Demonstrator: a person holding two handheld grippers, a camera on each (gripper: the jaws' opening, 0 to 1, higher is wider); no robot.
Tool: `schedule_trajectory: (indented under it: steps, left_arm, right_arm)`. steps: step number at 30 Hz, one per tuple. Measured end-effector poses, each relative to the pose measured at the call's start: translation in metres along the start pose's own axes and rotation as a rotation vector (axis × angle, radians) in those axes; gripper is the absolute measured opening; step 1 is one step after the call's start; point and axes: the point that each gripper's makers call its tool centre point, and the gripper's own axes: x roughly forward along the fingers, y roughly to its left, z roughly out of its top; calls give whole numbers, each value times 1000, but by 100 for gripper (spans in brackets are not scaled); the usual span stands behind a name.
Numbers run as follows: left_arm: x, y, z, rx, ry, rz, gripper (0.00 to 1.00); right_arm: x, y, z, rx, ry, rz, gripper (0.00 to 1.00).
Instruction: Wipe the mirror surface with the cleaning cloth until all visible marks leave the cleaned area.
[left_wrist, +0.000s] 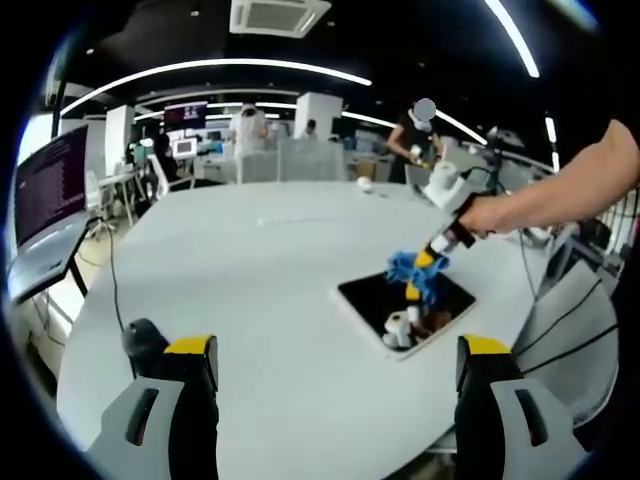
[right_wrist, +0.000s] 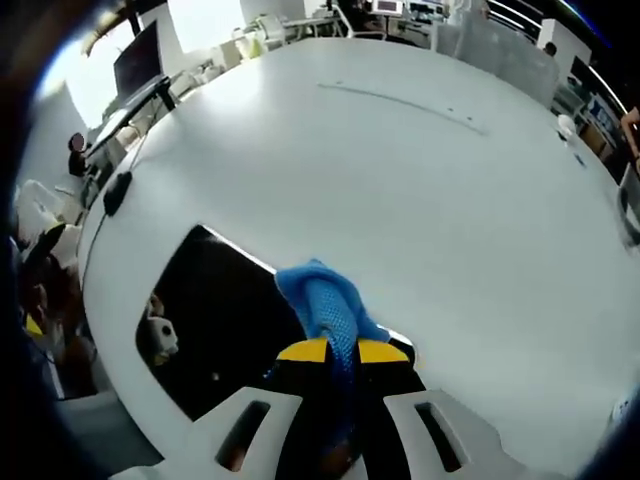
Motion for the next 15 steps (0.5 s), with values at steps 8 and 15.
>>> schedule_trajectory:
  steps: [8, 15]
  left_arm:
    - [2, -1, -4, 1, 3, -5, 100]
    - [5, -1, -7, 8, 7, -14, 100]
  right_arm:
    - [4, 21, 9, 11, 5, 22, 3]
    - [10, 38, 19, 13, 5, 41, 3]
